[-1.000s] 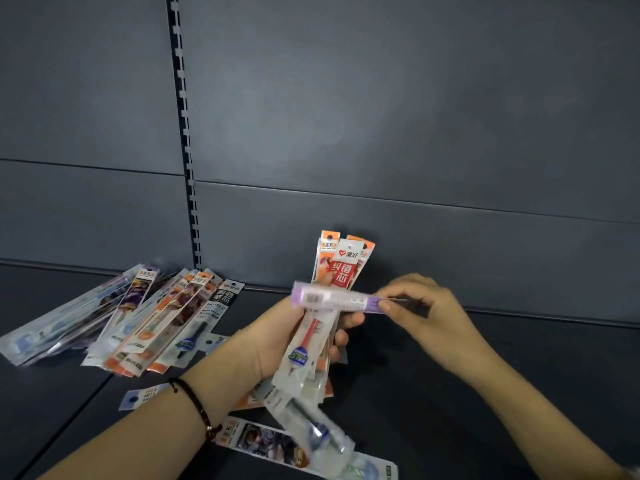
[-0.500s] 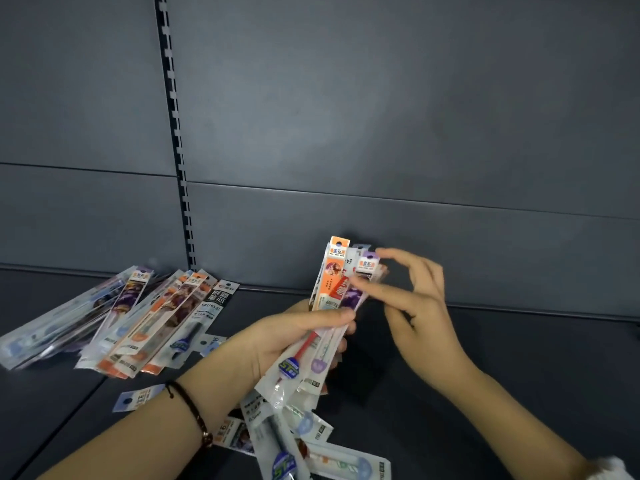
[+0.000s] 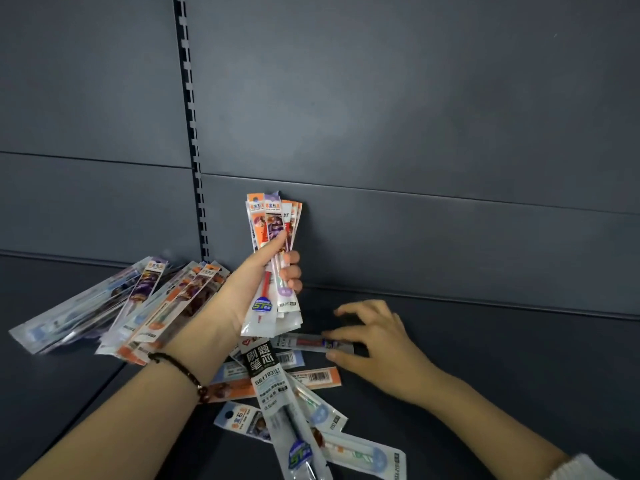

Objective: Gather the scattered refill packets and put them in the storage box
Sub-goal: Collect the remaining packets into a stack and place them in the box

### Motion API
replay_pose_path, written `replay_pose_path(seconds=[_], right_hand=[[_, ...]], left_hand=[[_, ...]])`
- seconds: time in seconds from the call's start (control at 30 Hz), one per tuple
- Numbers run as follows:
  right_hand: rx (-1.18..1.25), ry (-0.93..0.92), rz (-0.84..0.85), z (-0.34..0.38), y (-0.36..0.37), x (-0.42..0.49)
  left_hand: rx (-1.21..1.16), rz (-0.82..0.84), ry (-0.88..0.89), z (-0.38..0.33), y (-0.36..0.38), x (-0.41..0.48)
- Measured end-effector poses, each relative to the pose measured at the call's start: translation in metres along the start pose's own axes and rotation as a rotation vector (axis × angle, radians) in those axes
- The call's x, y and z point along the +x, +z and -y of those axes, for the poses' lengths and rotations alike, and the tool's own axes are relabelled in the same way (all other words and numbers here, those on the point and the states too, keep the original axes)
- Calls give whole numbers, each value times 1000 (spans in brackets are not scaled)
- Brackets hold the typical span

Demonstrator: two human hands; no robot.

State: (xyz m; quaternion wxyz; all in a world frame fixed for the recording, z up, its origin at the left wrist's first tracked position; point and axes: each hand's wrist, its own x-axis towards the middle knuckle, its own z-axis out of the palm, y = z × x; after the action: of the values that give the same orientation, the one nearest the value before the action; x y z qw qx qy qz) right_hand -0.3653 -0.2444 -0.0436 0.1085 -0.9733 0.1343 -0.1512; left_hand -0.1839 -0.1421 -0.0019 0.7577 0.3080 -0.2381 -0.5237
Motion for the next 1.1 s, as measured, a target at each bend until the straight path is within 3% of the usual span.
replay_pose_path(seconds=[0.2, 0.43, 0.53, 0.67, 0.87, 0.97, 1.1], right_hand=[[80, 51, -73, -12, -9, -1], [714, 273, -243, -20, -28, -4], [1021, 315, -273, -16, -38, -6], [1333, 314, -442, -11, -53, 9], [1275, 220, -524, 25, -70, 47], [1189, 167, -529, 52, -75, 60], [994, 122, -635, 83, -77, 69]], left_hand=[[178, -52, 18, 9, 2, 1], [442, -273, 168, 9, -3, 2], [522, -245, 135, 4, -5, 0], [526, -101, 69, 0, 5, -7], [604, 59, -31, -2, 21, -18], [524, 154, -34, -12, 22, -30], [511, 83, 109, -32, 16, -45]])
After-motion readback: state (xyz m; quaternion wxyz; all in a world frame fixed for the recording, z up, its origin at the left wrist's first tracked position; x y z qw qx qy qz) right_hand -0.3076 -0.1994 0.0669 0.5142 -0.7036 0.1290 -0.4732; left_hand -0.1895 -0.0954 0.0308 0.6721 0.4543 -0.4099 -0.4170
